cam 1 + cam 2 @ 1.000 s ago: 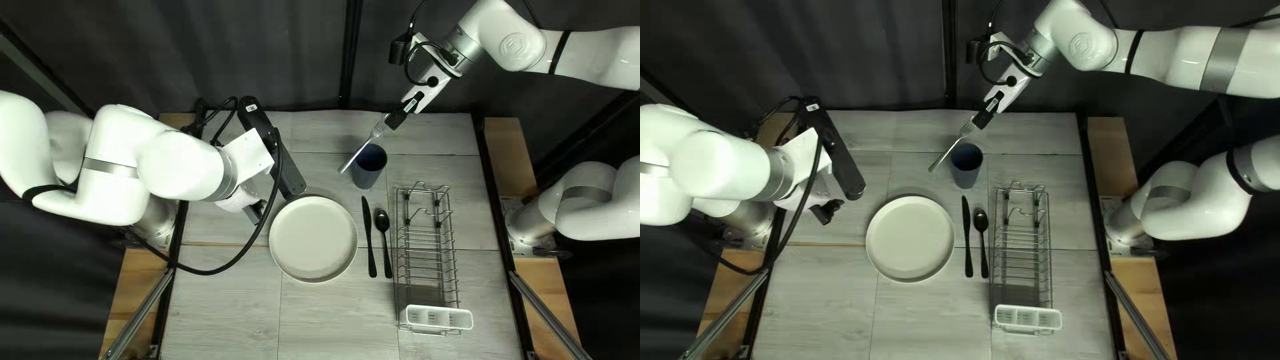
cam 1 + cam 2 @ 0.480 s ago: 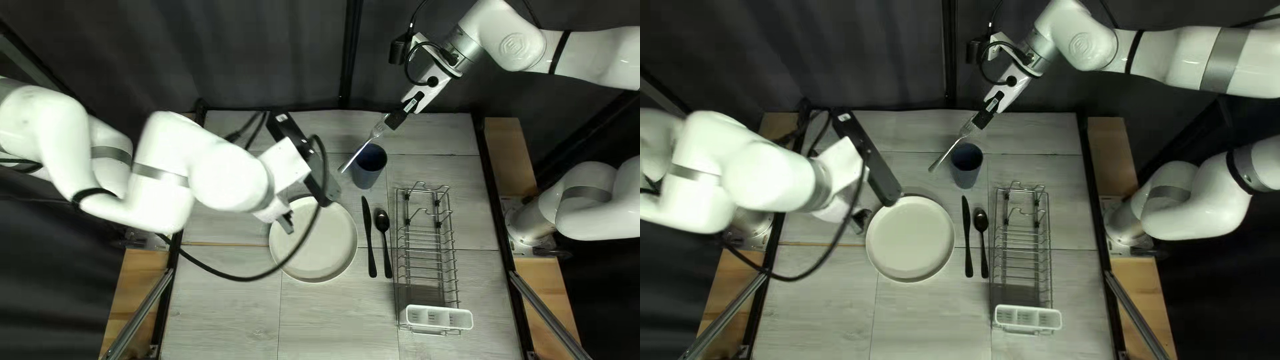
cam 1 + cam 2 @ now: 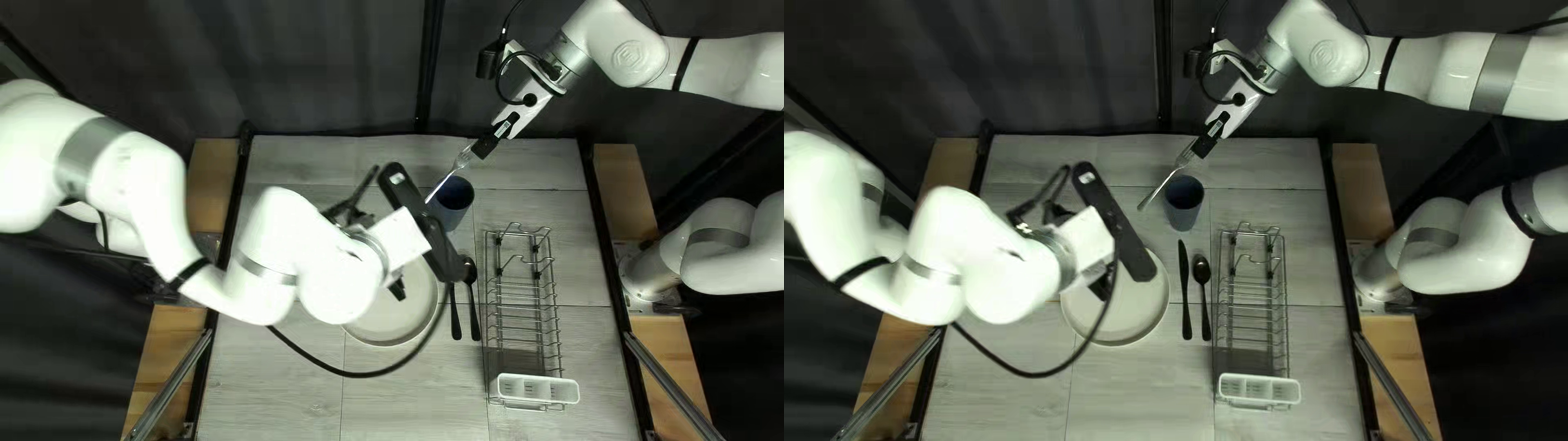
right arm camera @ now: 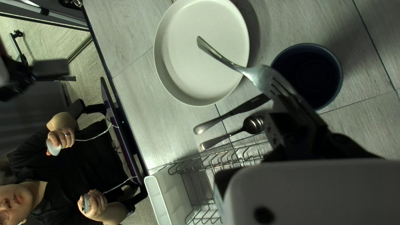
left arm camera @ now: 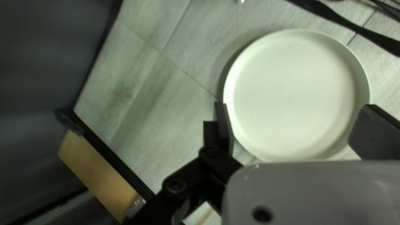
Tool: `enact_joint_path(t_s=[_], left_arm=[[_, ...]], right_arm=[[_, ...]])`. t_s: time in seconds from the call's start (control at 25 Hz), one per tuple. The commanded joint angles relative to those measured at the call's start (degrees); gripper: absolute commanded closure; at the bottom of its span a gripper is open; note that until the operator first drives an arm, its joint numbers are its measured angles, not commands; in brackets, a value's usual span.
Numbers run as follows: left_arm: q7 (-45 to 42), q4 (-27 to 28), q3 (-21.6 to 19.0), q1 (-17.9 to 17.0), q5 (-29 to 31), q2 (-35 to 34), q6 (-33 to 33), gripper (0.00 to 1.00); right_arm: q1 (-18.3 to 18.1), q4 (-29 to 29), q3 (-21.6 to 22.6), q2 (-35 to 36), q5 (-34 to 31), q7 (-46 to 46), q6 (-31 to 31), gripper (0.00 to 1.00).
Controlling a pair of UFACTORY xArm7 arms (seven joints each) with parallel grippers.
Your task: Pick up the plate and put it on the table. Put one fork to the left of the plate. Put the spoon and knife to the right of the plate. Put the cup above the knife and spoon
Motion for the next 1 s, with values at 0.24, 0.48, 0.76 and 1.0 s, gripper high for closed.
enact_joint_path(t_s=[0.24,0.48,0.76,1.0], left_arm=[[-5.75,1.32,2.17,-0.26,7.69,5.16,-0.15,0.0],[-7.41,1.0,3.55,0.53,11.15,6.72,-2.74,0.0],[-8.88,-0.94,5.02,2.34,12.64,6.9,-5.84,0.0],[-9.48,-1.34,5.98,3.43,13.74,8.15,-8.22,0.0]], right_arm=[[0.0,0.0,0.0,0.0,0.0,0.0,0.0,1.0],[0.0,0.0,0.0,0.0,0.0,0.0,0.0,1.0],[0.0,0.0,0.0,0.0,0.0,0.0,0.0,1.0],[0.0,0.0,0.0,0.0,0.0,0.0,0.0,1.0]])
